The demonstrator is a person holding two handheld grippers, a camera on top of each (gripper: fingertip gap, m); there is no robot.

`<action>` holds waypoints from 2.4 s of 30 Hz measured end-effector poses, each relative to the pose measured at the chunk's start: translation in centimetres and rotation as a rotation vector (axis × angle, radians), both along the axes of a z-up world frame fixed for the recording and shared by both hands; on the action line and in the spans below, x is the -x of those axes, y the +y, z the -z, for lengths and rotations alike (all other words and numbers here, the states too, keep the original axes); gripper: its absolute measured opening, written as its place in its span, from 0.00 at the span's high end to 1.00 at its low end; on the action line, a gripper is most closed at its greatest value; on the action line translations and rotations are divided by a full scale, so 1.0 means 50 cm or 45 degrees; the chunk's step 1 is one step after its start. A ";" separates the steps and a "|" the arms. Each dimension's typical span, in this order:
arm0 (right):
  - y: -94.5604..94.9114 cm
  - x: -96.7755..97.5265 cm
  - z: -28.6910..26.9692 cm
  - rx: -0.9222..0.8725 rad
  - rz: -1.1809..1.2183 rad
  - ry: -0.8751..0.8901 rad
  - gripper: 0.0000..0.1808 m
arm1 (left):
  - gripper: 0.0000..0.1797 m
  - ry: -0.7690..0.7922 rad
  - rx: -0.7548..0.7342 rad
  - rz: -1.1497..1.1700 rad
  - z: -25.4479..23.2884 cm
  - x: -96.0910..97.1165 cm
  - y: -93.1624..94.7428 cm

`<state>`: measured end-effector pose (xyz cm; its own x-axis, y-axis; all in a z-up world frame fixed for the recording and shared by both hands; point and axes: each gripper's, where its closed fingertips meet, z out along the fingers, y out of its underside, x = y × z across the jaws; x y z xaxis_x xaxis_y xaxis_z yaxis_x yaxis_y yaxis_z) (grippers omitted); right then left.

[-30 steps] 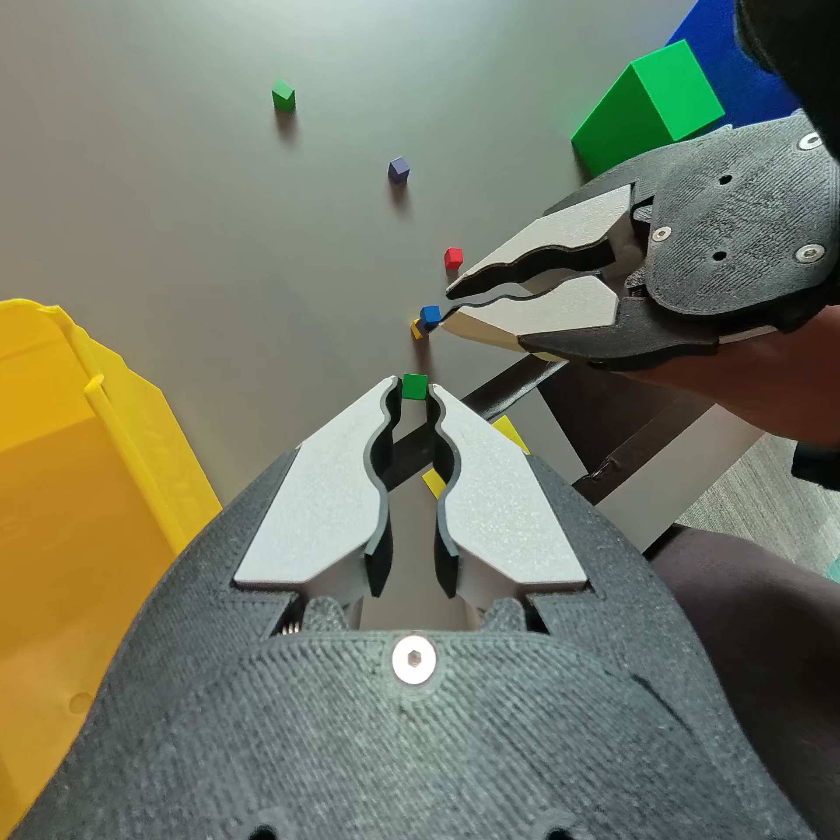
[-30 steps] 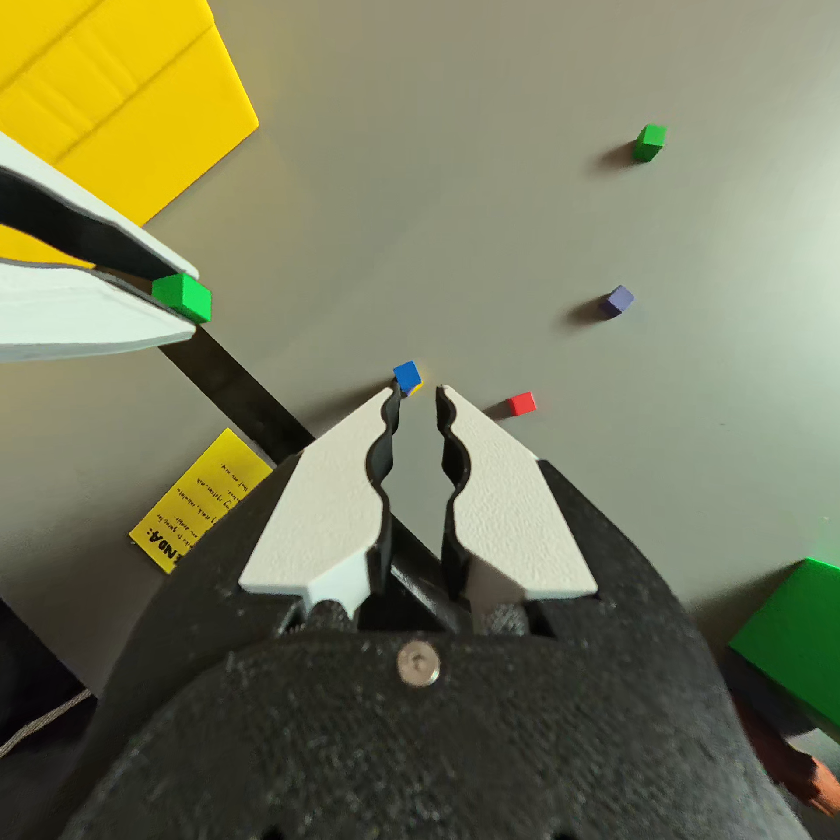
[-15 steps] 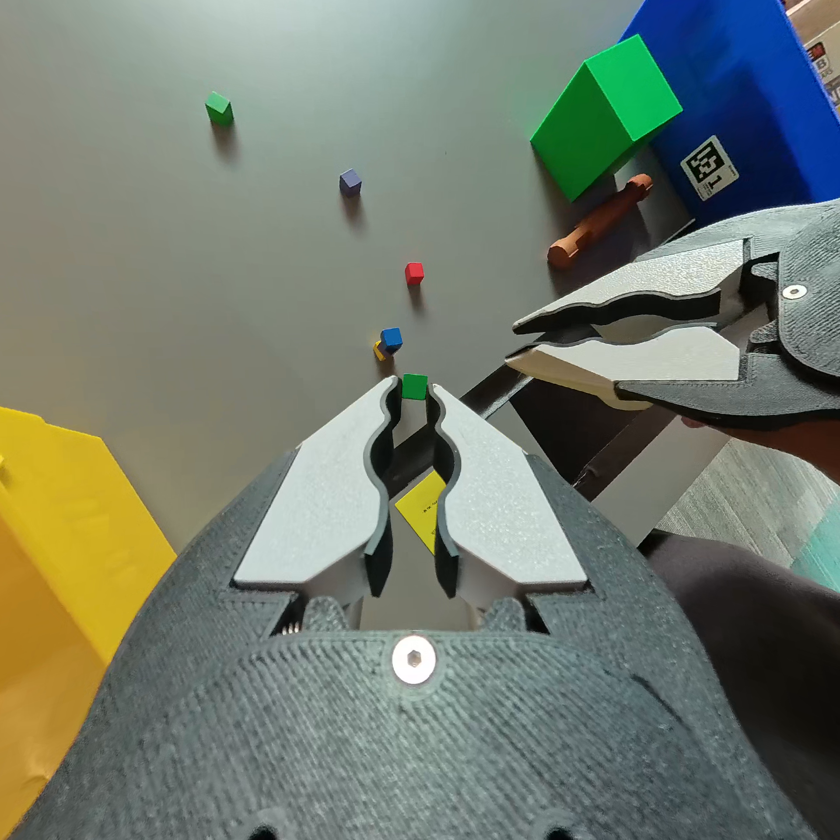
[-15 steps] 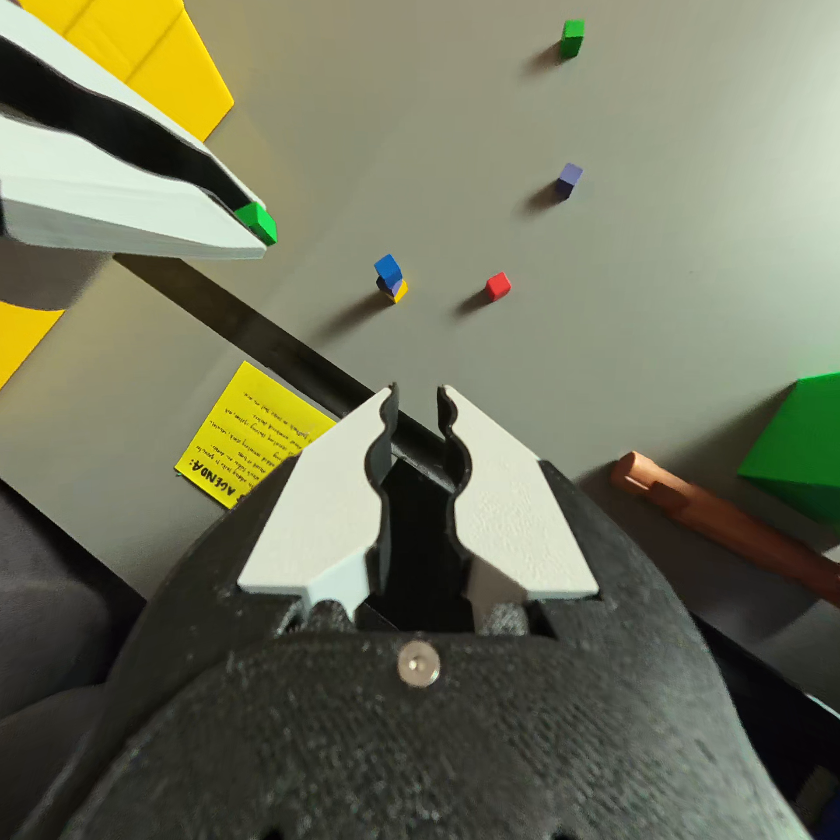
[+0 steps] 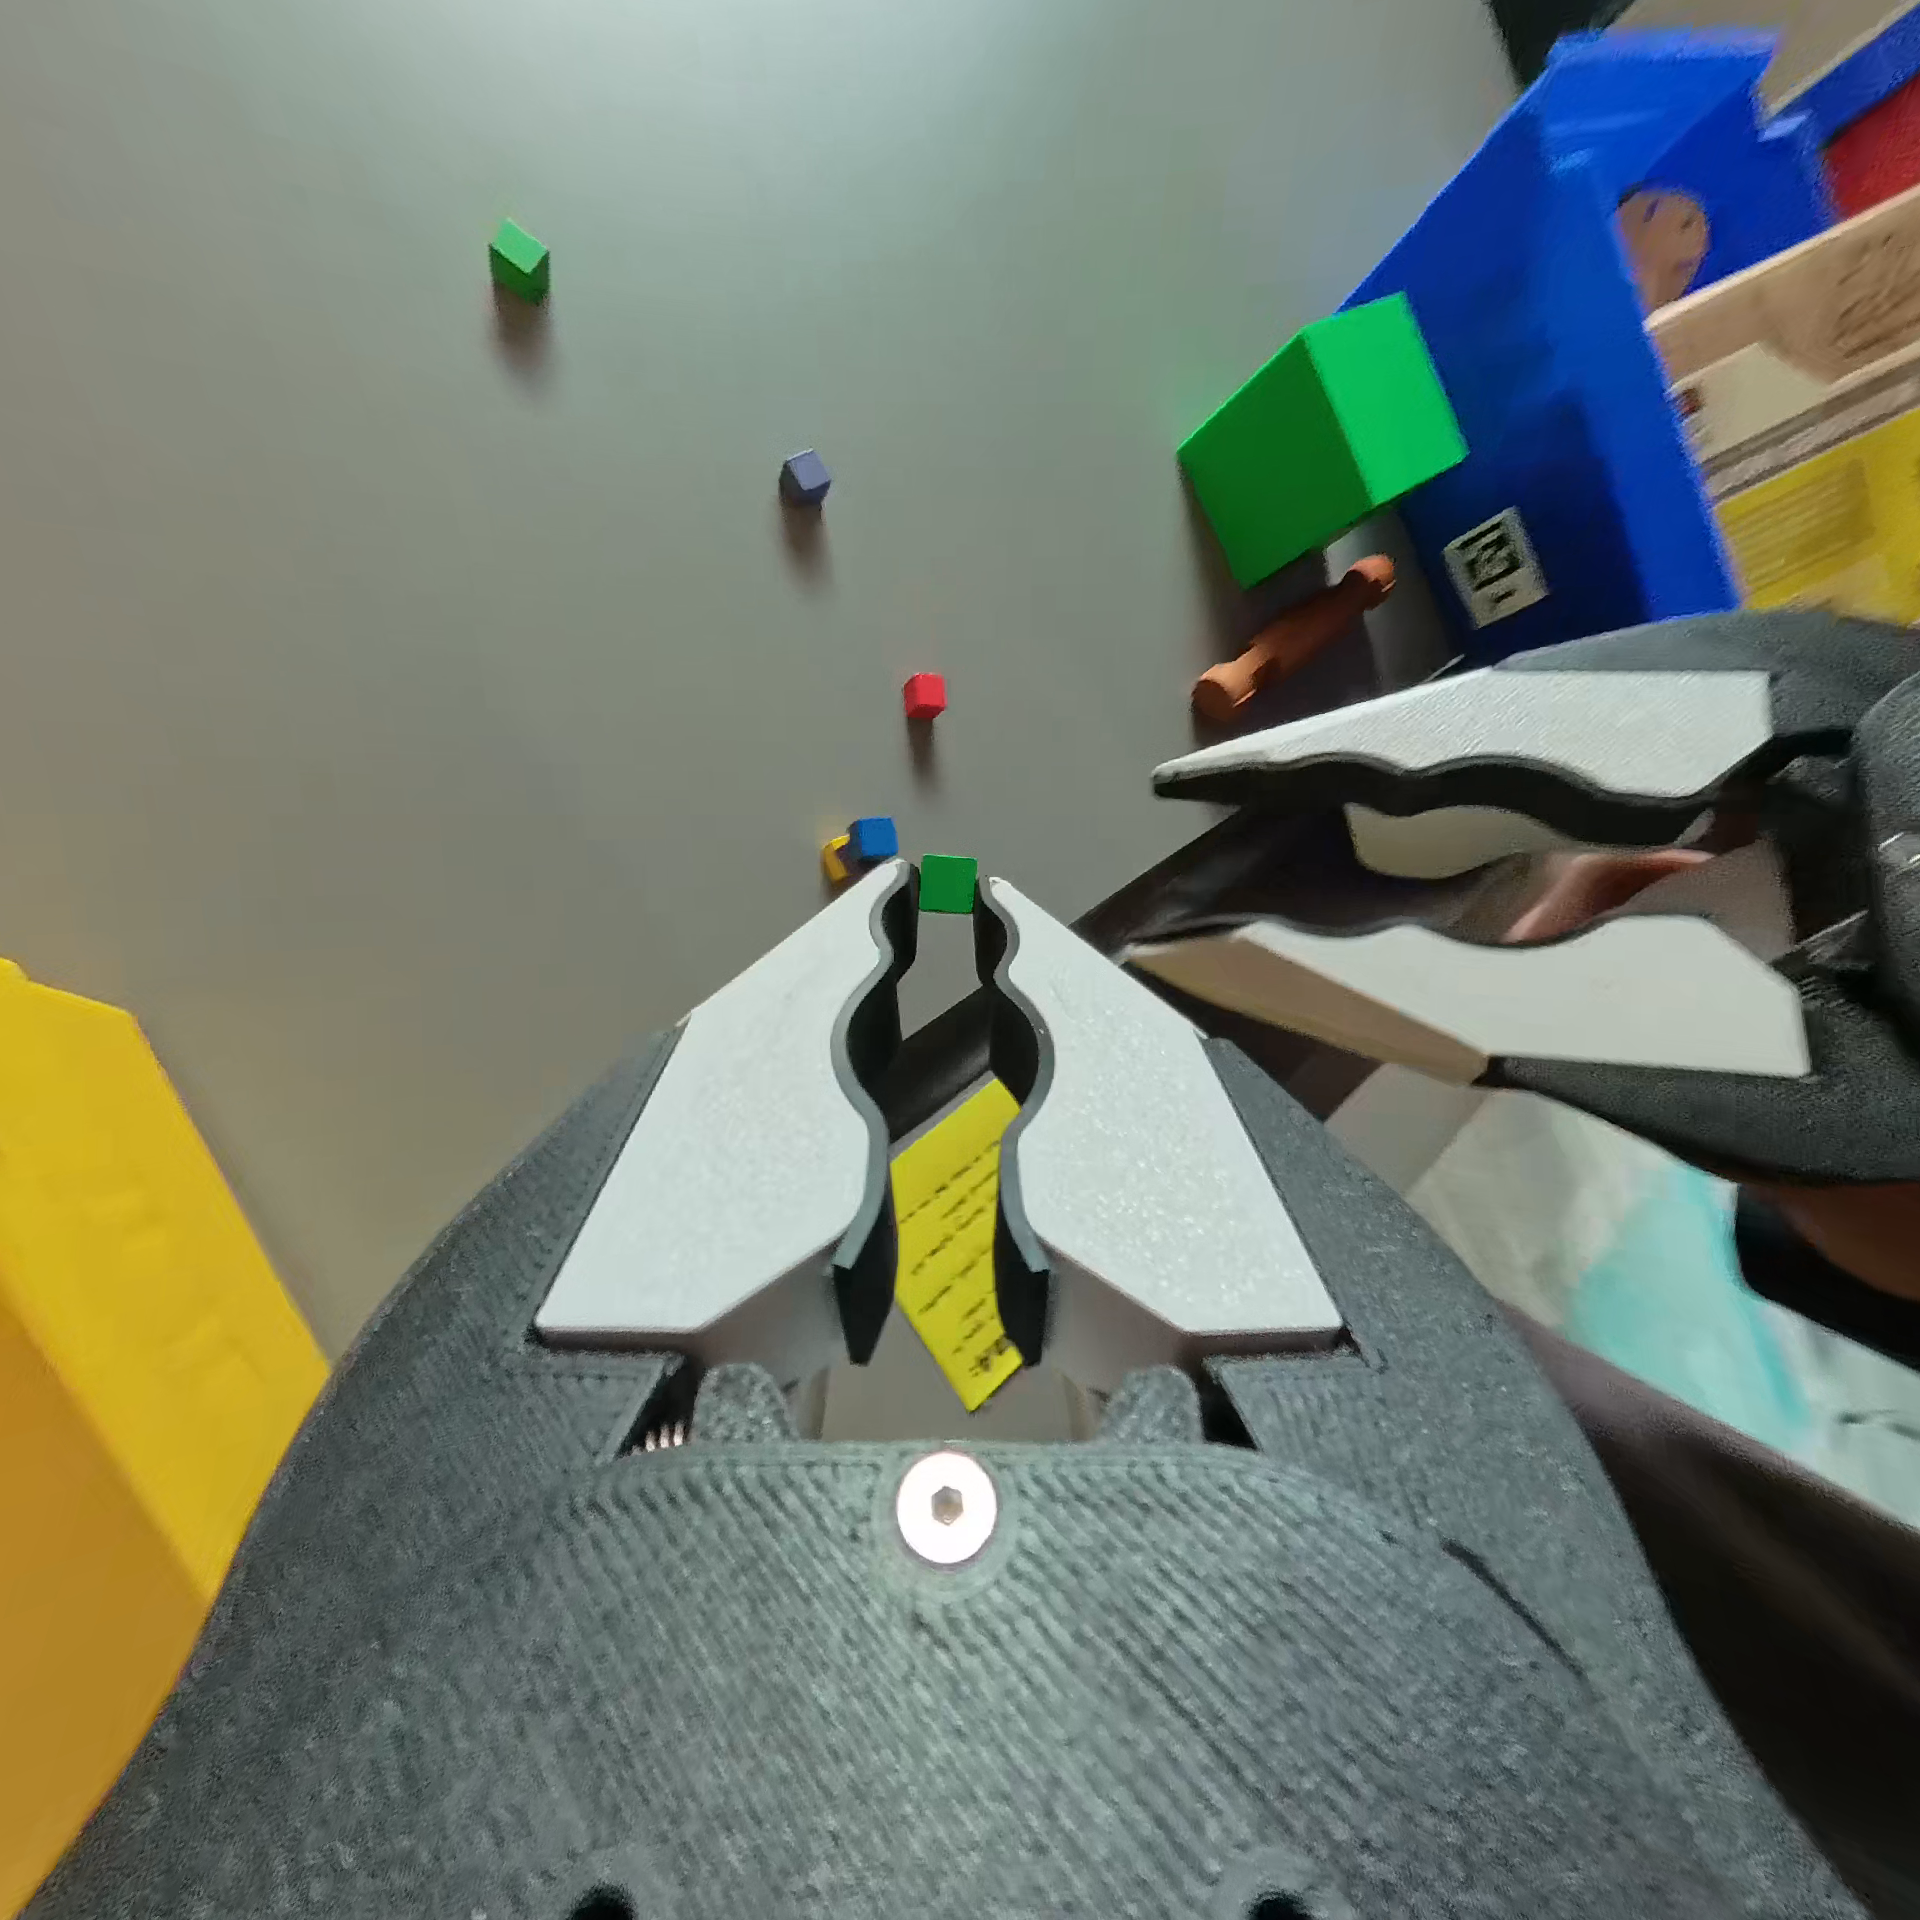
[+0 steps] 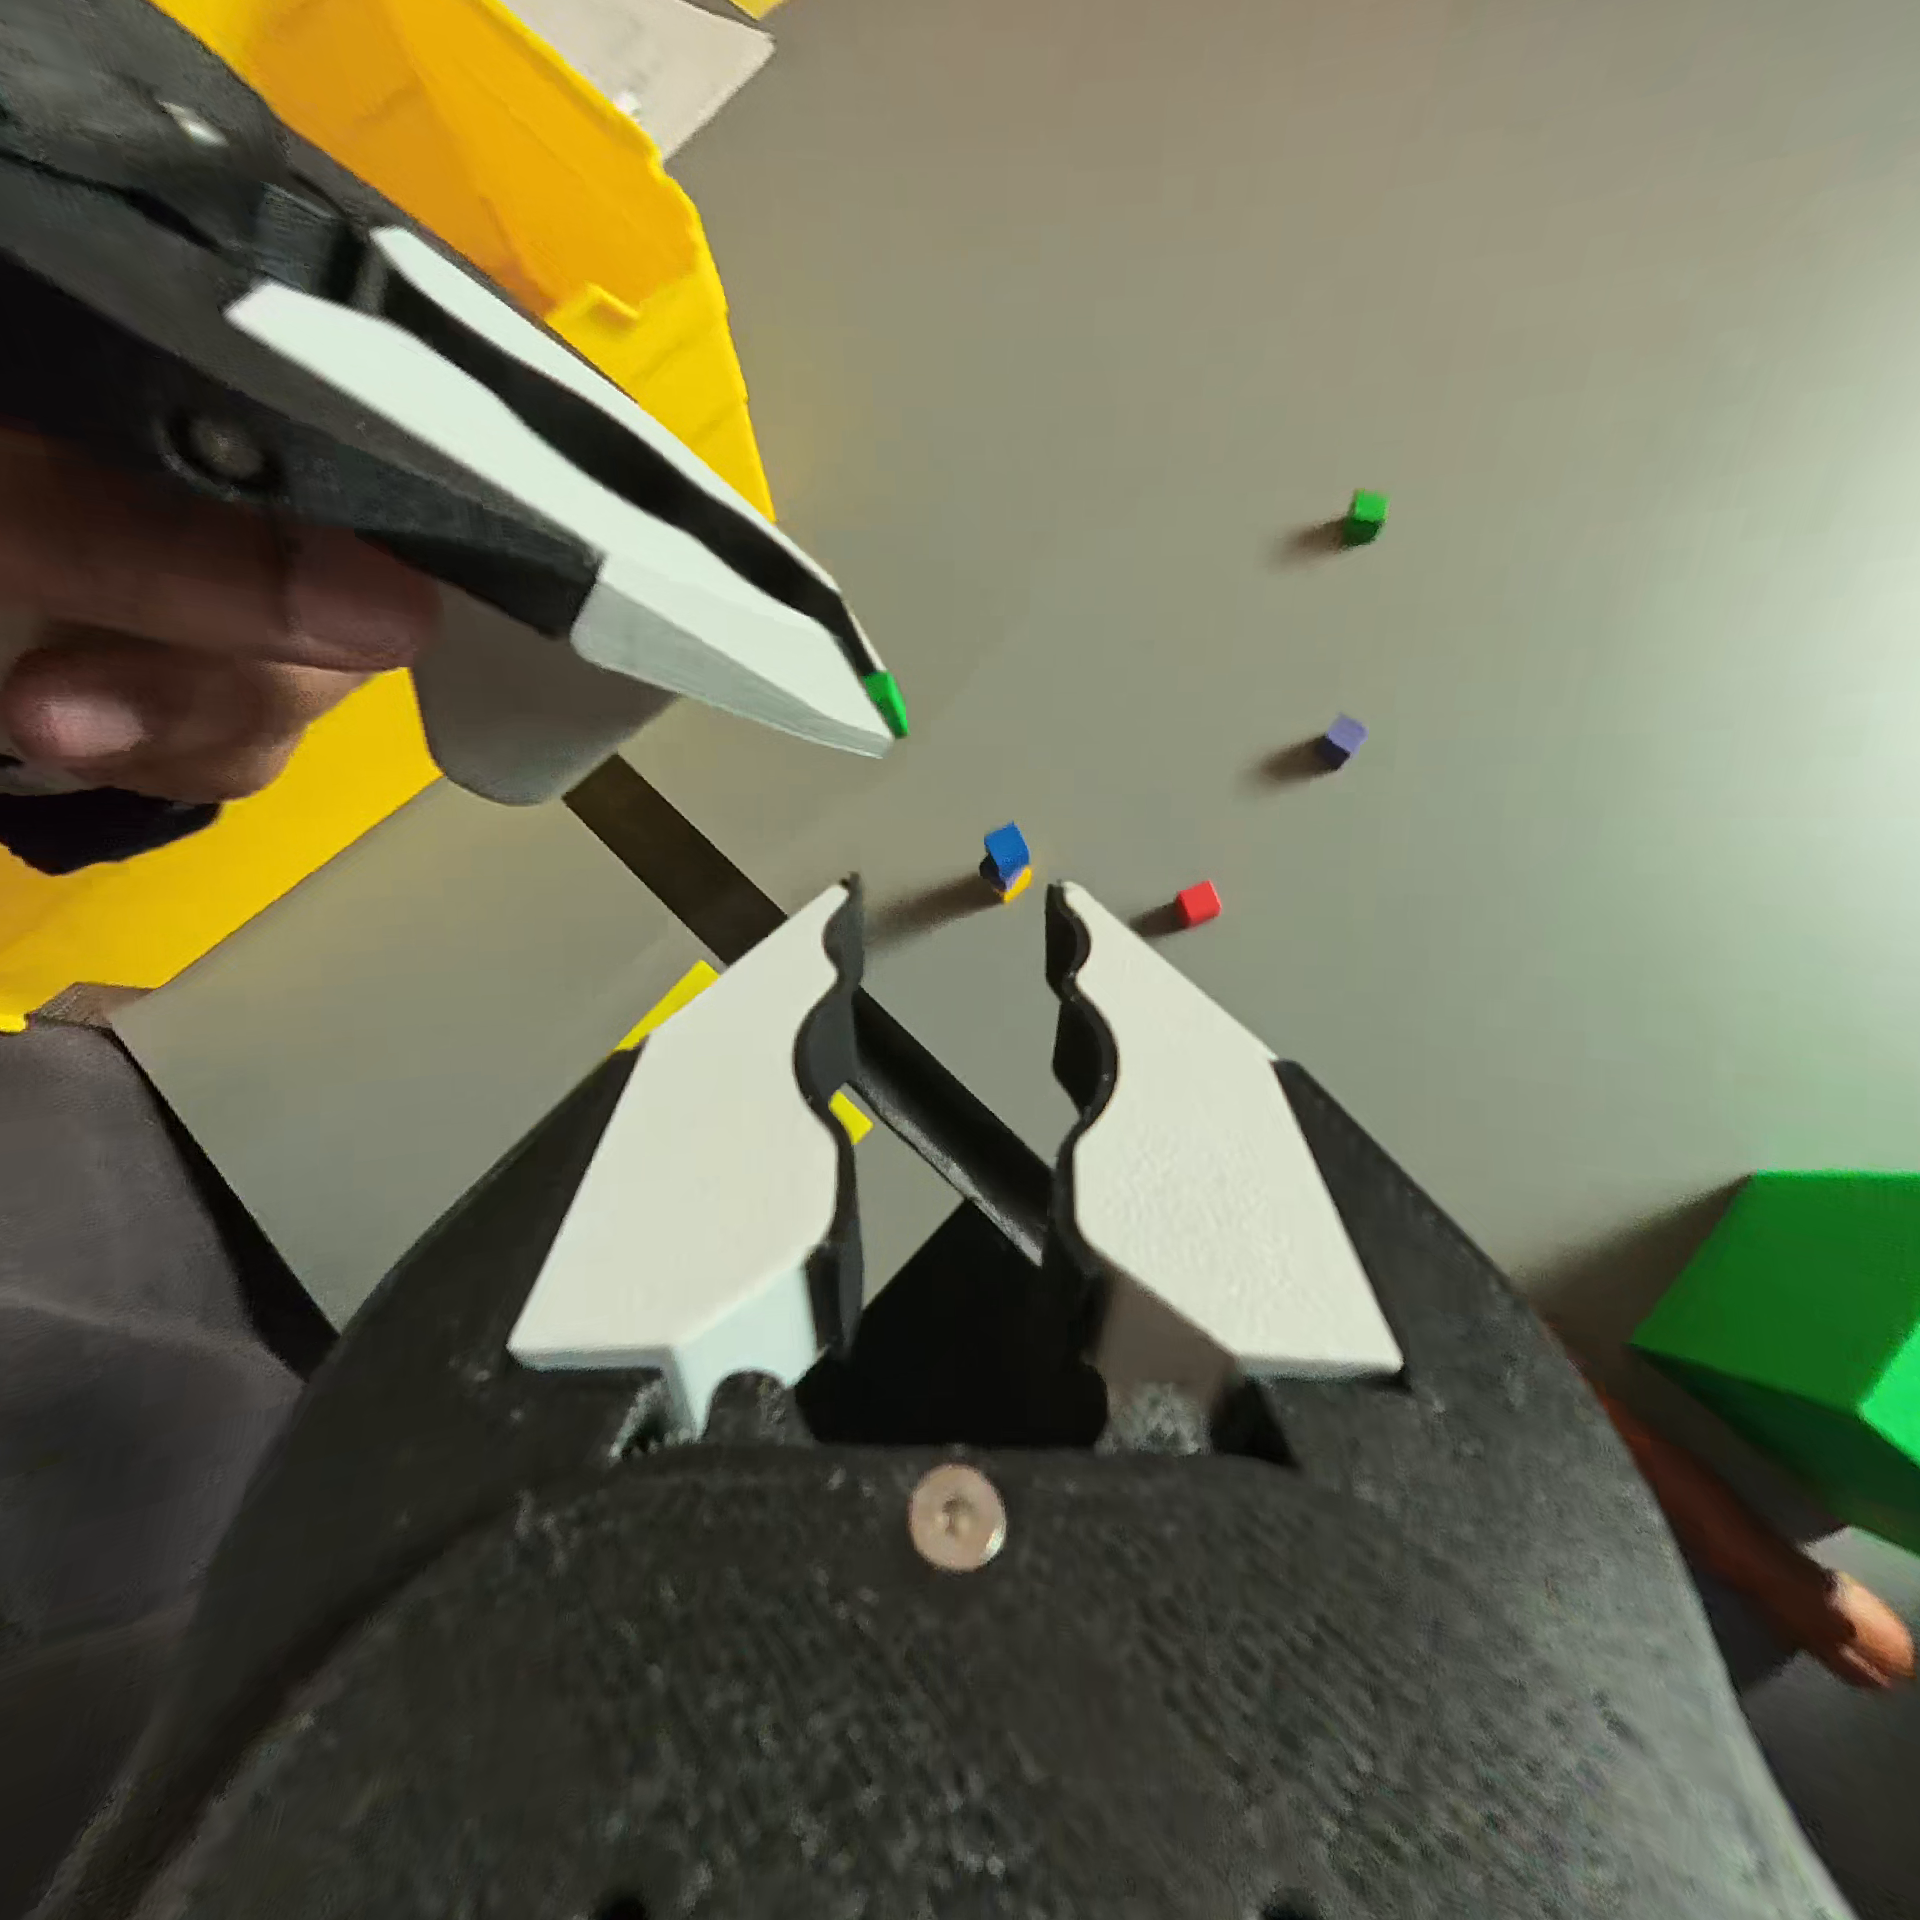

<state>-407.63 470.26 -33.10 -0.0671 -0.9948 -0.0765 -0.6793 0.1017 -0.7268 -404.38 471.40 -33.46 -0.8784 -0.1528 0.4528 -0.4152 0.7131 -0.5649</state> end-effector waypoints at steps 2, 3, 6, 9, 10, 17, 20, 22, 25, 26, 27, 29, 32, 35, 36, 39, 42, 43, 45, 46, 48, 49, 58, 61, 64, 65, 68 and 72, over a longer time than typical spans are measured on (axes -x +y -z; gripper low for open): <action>0.008 -0.014 -0.020 0.024 -0.040 -0.026 0.80 | 0.97 0.209 0.103 -0.017 -0.034 0.008 -0.015; 0.010 -0.021 -0.032 0.038 -0.056 -0.039 0.80 | 0.97 0.335 0.164 -0.021 -0.057 0.012 -0.023; 0.001 -0.041 -0.095 0.123 -0.080 -0.107 0.80 | 0.96 0.620 0.326 0.000 -0.129 0.007 -0.041; -0.012 -0.057 -0.174 0.195 -0.107 -0.193 0.81 | 0.97 0.746 0.441 0.092 -0.192 -0.005 -0.047; -0.014 -0.061 -0.197 0.221 -0.128 -0.214 0.82 | 0.97 0.779 0.470 0.140 -0.211 -0.006 -0.046; 0.005 -0.077 -0.270 0.394 -0.331 -0.234 0.85 | 0.97 0.973 0.560 0.373 -0.289 -0.007 -0.023; 0.016 -0.082 -0.270 0.465 -0.400 -0.214 0.88 | 0.97 1.062 0.566 0.416 -0.302 -0.003 -0.013; 0.022 -0.087 -0.278 0.516 -0.429 -0.223 0.90 | 0.97 1.105 0.560 0.421 -0.305 -0.002 -0.010; 0.031 -0.094 -0.286 0.551 -0.457 -0.228 0.95 | 0.97 1.144 0.549 0.431 -0.305 0.003 -0.003; 0.032 -0.096 -0.287 0.562 -0.457 -0.228 0.95 | 0.97 1.160 0.551 0.423 -0.305 0.002 -0.003; 0.031 -0.098 -0.287 0.567 -0.450 -0.230 0.96 | 0.97 1.178 0.559 0.406 -0.306 -0.002 -0.003; 0.030 -0.101 -0.284 0.553 -0.431 -0.225 0.96 | 0.97 1.177 0.561 0.381 -0.303 -0.006 -0.004; 0.013 -0.100 -0.268 0.519 -0.352 -0.206 0.96 | 0.88 1.065 0.529 0.281 -0.277 -0.024 -0.012; -0.041 -0.081 -0.197 0.435 -0.192 -0.101 0.95 | 0.80 0.896 0.504 0.179 -0.249 -0.048 -0.014; -0.060 -0.072 -0.161 0.380 -0.135 -0.057 0.95 | 0.79 0.846 0.498 0.161 -0.242 -0.053 -0.011; -0.086 -0.053 -0.054 0.202 -0.016 0.048 0.95 | 0.79 0.675 0.453 0.137 -0.219 -0.060 0.000; -0.068 -0.059 0.020 0.088 -0.016 0.087 0.95 | 0.79 0.489 0.394 0.137 -0.193 -0.066 0.016; -0.057 -0.064 0.040 0.065 -0.036 0.089 0.95 | 0.79 0.451 0.385 0.144 -0.190 -0.065 0.021; -0.038 -0.071 0.080 0.040 -0.077 0.120 0.95 | 0.79 0.408 0.371 0.157 -0.186 -0.061 0.033; -0.031 -0.074 0.095 0.037 -0.094 0.137 0.95 | 0.79 0.395 0.364 0.163 -0.185 -0.058 0.039; -0.021 -0.080 0.112 0.043 -0.120 0.145 0.95 | 0.79 0.372 0.355 0.171 -0.182 -0.054 0.050; -0.018 -0.082 0.117 0.044 -0.127 0.152 0.95 | 0.79 0.361 0.349 0.176 -0.181 -0.053 0.055; -0.019 -0.083 0.114 0.035 -0.097 0.131 0.95 | 0.80 0.375 0.328 0.174 -0.166 -0.044 0.074; -0.019 -0.081 0.126 0.034 -0.095 0.145 0.95 | 0.80 0.390 0.325 0.180 -0.167 -0.040 0.072; -0.020 -0.084 0.128 0.027 -0.081 0.134 0.95 | 0.80 0.389 0.342 0.183 -0.179 -0.040 0.066; -0.020 -0.084 0.128 0.026 -0.080 0.131 0.95 | 0.80 0.381 0.344 0.185 -0.181 -0.040 0.065; -0.017 -0.084 0.128 0.029 -0.081 0.129 0.94 | 0.80 0.378 0.342 0.193 -0.181 -0.038 0.061; -0.018 -0.082 0.126 0.028 -0.076 0.125 0.93 | 0.80 0.375 0.333 0.199 -0.176 -0.034 0.063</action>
